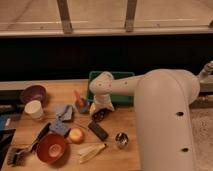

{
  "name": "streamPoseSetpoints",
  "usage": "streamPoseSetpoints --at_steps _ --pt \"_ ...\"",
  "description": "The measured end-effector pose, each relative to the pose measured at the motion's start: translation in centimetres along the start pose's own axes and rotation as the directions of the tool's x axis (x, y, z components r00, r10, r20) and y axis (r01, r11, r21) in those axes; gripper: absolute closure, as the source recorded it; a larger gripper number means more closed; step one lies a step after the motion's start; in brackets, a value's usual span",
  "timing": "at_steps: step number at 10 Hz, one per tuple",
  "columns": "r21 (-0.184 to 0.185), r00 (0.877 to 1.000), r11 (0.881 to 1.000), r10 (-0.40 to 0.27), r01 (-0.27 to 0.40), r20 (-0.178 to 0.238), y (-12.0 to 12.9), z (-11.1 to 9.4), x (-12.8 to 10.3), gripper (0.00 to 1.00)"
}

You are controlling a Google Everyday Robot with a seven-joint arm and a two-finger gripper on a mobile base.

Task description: Place grapes in purple bowl

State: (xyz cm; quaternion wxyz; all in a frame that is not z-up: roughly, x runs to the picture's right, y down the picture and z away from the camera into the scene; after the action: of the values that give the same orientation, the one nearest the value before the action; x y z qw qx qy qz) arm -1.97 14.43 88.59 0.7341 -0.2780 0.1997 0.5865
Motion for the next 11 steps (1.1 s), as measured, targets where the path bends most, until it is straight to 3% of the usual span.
streamPoseSetpoints --at_steps 1,6,11 --pt "0.0 1.0 1.0 0.007 -0.007 -0.012 -0.1 0.4 0.1 0.3" --pt "0.02 0.999 0.999 -0.049 0.049 -0.021 0.6 0.0 0.9 0.77" --pt "0.002 0.997 0.997 -0.081 0.081 -0.018 0.9 -0.3 2.1 0.81"
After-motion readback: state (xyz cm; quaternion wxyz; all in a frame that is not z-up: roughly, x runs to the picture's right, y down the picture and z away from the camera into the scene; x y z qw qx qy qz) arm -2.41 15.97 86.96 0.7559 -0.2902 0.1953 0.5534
